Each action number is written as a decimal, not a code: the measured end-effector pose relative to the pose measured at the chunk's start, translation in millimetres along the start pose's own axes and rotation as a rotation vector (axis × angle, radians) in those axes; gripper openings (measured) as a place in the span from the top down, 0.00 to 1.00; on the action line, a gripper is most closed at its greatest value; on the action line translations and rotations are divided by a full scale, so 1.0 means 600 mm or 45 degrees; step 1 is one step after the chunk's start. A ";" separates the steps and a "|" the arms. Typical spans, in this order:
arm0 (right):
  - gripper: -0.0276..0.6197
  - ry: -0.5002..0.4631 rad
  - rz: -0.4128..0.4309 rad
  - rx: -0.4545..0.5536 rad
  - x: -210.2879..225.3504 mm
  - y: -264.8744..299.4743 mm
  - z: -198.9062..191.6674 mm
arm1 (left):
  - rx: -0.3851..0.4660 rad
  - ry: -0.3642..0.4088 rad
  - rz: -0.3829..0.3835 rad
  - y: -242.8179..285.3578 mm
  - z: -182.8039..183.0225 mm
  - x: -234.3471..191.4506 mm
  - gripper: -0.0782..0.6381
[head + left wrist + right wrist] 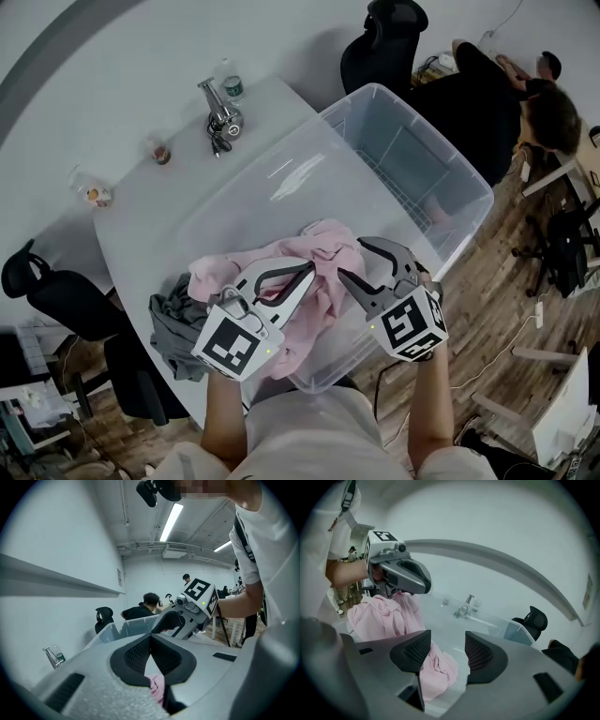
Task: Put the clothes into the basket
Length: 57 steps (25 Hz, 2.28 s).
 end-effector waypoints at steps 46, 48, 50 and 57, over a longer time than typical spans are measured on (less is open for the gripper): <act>0.95 -0.065 0.362 0.786 -0.288 0.042 0.283 | 0.251 -0.210 0.302 -0.368 -0.005 -0.049 0.88; 0.95 -0.087 0.403 0.783 -0.307 0.061 0.302 | 0.238 -0.224 0.353 -0.401 -0.015 -0.058 0.88; 0.95 -0.114 0.440 0.768 -0.327 0.081 0.320 | 0.225 -0.231 0.400 -0.434 -0.026 -0.067 0.88; 0.95 -0.204 0.536 0.679 -0.393 0.151 0.357 | 0.187 -0.258 0.538 -0.526 -0.069 -0.084 0.88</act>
Point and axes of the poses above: the fingertips, and each gripper's own axes: y forward along the fingers, x to its right, z out of its top, the point moved 5 cm from there along -y, backward along the fingers, and after that the axes turned 14 degrees about z, right-handed, at the moved point
